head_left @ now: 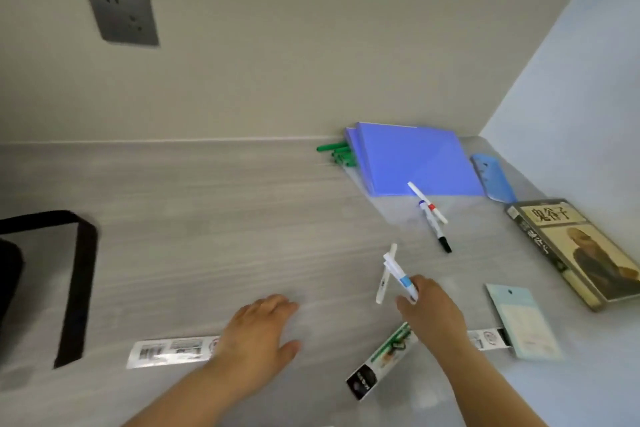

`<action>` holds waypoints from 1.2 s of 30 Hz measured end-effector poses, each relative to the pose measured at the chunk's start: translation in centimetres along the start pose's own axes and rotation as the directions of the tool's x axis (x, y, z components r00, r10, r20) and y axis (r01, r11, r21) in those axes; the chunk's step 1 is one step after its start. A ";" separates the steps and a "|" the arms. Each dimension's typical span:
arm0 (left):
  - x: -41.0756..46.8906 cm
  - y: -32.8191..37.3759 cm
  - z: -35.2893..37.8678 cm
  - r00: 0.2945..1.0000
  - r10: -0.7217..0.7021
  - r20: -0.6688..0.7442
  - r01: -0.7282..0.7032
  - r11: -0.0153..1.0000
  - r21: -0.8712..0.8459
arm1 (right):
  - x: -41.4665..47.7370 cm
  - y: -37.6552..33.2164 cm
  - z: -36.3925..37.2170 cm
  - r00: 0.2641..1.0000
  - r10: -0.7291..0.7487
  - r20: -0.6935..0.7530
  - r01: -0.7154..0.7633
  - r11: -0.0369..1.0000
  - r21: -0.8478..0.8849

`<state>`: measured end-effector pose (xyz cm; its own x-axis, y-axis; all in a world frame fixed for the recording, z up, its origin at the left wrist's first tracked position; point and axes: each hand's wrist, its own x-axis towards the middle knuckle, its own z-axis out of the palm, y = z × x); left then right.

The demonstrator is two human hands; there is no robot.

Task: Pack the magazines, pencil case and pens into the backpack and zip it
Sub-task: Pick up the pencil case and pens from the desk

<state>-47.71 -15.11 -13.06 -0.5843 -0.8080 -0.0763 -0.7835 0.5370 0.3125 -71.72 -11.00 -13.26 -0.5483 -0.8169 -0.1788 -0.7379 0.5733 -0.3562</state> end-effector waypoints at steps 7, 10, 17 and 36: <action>11.9 11.3 4.1 0.986 -0.082 0.142 0.074 0.995 0.061 | 6.9 7.8 -4.0 0.993 0.116 0.035 -0.118 0.992 0.038; 15.1 13.6 5.0 0.951 -0.195 0.239 0.188 0.981 0.049 | 9.1 8.9 -4.9 0.992 0.122 0.023 -0.123 0.991 0.048; 16.7 13.6 6.5 0.911 -0.338 0.238 0.342 0.939 0.023 | 14.1 9.7 -5.2 0.998 0.060 -0.032 -0.057 0.994 0.095; 13.5 8.7 5.4 0.893 -0.450 -0.035 0.436 0.880 -0.187 | 22.7 5.7 -2.9 0.988 -0.135 0.070 0.151 0.929 -0.338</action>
<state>-63.58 -20.05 -16.46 -0.1618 -0.9712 -0.1750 -0.9048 0.0752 0.4192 -89.48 -26.15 -16.72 -0.4144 -0.8894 -0.1929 -0.9013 0.4305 -0.0482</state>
